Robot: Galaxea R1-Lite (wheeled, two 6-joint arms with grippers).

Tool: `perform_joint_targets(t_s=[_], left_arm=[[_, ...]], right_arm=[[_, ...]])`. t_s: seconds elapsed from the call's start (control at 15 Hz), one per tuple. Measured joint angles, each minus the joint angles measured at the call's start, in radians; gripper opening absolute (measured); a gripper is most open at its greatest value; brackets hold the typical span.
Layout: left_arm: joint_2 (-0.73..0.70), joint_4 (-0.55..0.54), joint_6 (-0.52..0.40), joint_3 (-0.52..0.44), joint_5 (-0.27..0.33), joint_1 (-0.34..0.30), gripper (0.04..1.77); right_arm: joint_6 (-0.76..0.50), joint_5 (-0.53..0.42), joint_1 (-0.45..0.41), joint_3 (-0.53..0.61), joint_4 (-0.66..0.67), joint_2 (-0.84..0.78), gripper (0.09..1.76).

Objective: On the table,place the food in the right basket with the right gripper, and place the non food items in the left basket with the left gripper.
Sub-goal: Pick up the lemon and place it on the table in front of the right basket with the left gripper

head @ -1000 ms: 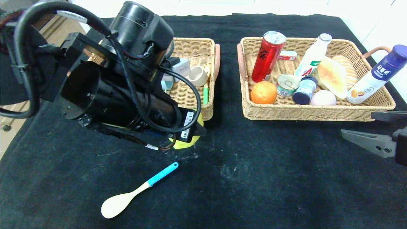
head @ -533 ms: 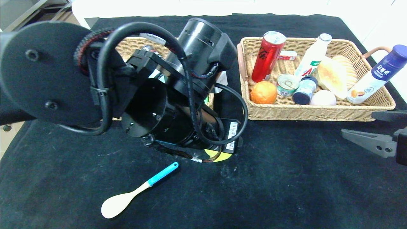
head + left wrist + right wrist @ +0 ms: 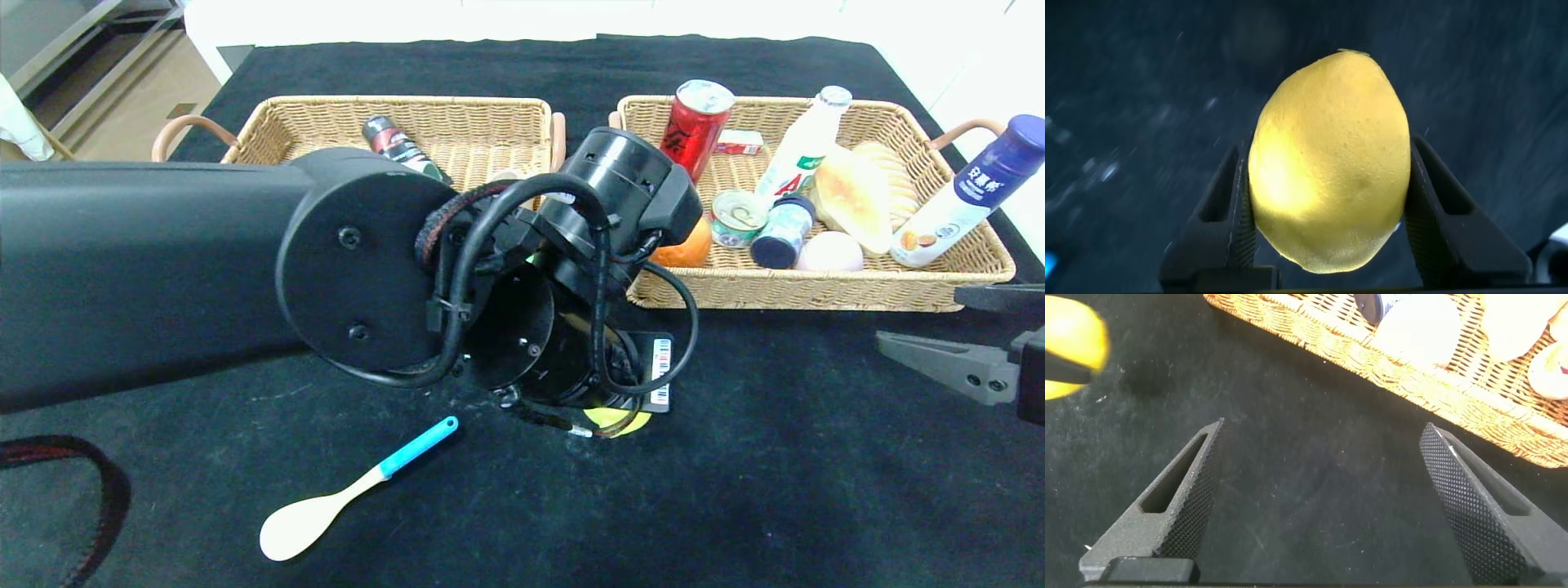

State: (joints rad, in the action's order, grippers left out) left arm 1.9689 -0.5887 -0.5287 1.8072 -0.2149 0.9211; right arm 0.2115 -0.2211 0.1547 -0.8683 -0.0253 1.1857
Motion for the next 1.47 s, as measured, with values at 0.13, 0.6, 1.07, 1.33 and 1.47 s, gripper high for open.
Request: perform_joint_targets(t_s=[0.13, 0.6, 1.07, 1.33, 1.47], left_arm=[[0.023, 0.017, -0.015, 0.001, -0.001, 0.001, 1.05], [0.051, 0.018, -0.01, 0.001, -0.018, 0.003, 1.05], [0.053, 0.017, -0.007, -0.001, -0.021, 0.003, 1.4], [0.053, 0.017, -0.007, 0.001, -0.021, 0.003, 1.52], [0.051, 0.017, -0.005, 0.001, -0.02, 0.003, 1.57]], right_arm=[[0.0, 0.0, 0.0, 0.0, 0.0, 0.0, 1.71], [0.0, 0.0, 0.0, 0.0, 0.0, 0.0, 1.71], [-0.001, 0.0, 0.0, -0.001, 0.0, 0.0, 1.71], [-0.001, 0.0, 0.0, 0.0, 0.0, 0.0, 1.71], [0.0, 0.0, 0.0, 0.0, 0.0, 0.0, 1.71]])
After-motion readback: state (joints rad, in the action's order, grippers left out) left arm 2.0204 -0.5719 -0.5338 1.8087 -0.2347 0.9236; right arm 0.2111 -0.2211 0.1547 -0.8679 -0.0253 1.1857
